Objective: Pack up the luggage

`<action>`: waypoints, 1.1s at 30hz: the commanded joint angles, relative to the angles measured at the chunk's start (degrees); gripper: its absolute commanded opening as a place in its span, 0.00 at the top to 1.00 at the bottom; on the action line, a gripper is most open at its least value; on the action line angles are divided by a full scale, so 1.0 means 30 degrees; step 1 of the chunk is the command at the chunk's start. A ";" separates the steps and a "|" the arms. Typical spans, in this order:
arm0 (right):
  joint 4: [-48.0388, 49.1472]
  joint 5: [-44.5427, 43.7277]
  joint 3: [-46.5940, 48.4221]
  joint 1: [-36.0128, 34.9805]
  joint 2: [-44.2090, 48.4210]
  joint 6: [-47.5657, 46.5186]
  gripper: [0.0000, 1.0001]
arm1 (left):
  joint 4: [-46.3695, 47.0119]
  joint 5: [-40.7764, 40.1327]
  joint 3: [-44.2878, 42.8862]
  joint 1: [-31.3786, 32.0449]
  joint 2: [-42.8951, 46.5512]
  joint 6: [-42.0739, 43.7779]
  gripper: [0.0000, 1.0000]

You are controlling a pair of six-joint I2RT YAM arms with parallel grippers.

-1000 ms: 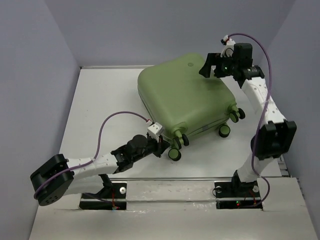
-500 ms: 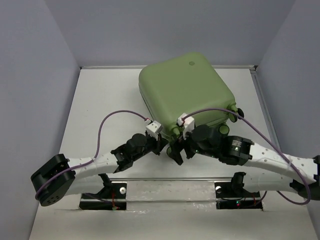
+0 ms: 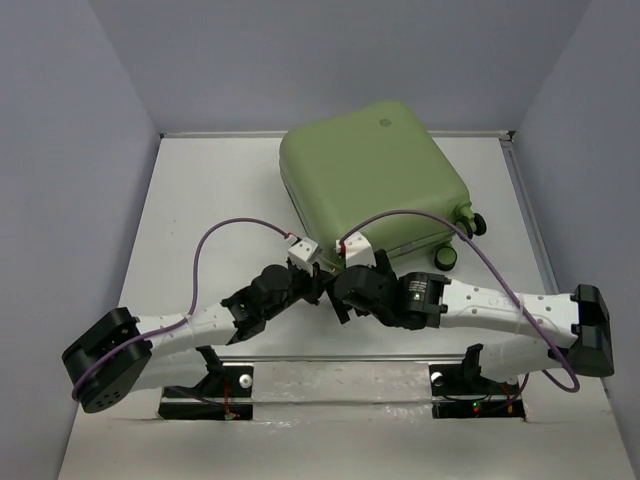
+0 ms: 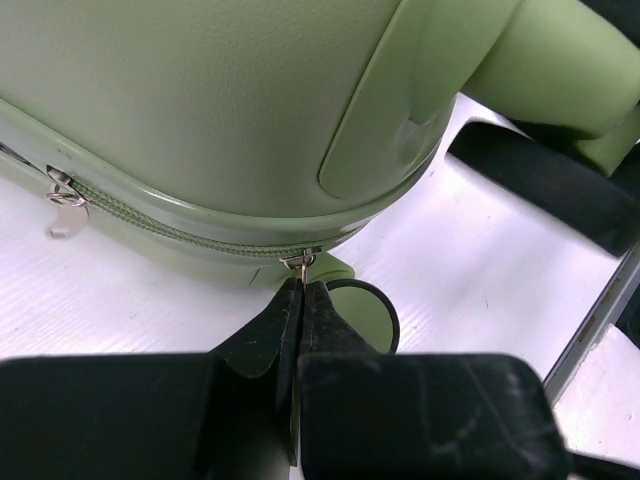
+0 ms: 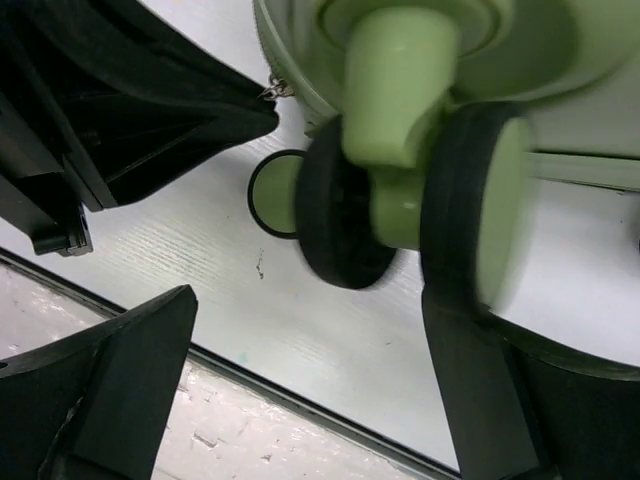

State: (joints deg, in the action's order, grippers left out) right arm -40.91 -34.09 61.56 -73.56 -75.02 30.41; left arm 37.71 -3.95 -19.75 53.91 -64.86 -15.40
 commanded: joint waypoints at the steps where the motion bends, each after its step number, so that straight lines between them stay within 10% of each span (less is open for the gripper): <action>1: -0.1158 -0.1119 0.0869 0.0116 0.1597 0.1813 0.00 | 0.3278 -0.0824 -0.0624 -0.0099 0.0293 0.0387 0.94; 22: 0.2851 -0.0387 0.1865 0.2166 -0.0185 -0.1788 0.02 | 0.3542 -0.0706 -0.0596 -0.0128 -0.0031 0.0211 0.94; 29: 0.3352 -0.1265 0.1394 0.2987 -0.0743 -0.1788 0.37 | 0.3484 -0.0852 -0.0537 -0.0157 0.0233 0.0269 0.94; 33: 0.3118 -0.0065 0.1248 0.3162 -0.1066 -0.1877 0.16 | 0.3366 -0.1028 -0.0478 -0.0187 0.0350 0.0299 0.94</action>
State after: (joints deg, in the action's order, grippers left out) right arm -34.02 -35.99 65.65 -64.77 -77.78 25.50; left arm 38.54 -4.05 -19.73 53.89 -65.76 -15.44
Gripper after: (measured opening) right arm 0.720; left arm 0.079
